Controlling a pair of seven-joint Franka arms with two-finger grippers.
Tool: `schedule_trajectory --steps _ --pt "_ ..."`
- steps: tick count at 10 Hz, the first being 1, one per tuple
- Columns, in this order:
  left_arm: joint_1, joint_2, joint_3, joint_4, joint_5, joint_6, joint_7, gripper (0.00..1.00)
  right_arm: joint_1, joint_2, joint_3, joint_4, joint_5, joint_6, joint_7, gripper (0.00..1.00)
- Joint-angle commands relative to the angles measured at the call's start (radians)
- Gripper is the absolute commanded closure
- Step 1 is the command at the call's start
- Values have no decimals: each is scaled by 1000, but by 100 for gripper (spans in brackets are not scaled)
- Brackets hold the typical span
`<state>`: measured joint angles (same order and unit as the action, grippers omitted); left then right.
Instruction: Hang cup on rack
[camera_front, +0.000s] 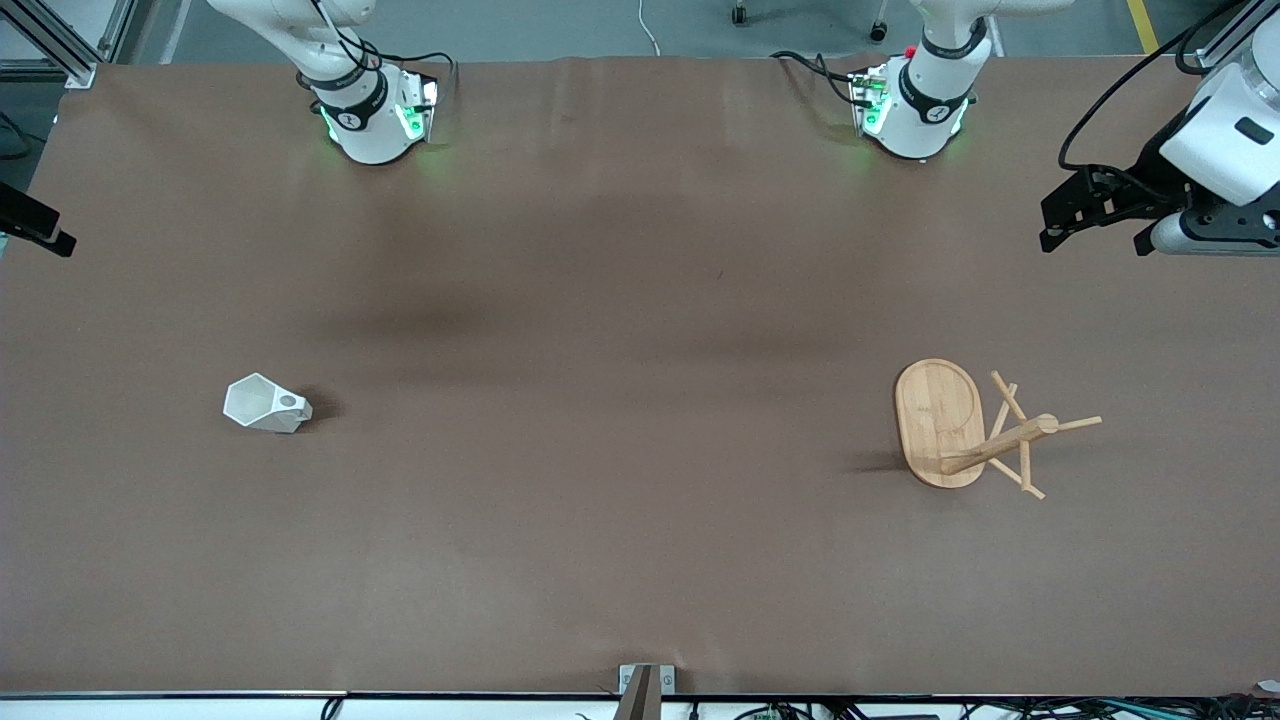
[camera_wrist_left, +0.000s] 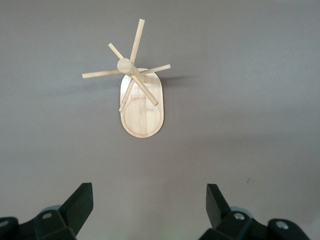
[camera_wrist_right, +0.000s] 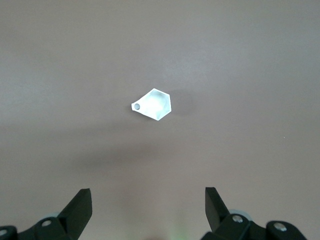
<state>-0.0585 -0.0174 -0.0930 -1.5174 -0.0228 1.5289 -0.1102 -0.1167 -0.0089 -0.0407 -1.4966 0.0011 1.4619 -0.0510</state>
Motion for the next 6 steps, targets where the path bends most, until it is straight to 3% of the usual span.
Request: schedule_trajectory --steps 1,6 --pt "5 -3 -2 -38 9 8 17 0 -12 7 4 13 26 4 -4 0" --pt "6 0 -2 -41 12 14 18 0 -14 12 2 15 14 -1 -13 0"
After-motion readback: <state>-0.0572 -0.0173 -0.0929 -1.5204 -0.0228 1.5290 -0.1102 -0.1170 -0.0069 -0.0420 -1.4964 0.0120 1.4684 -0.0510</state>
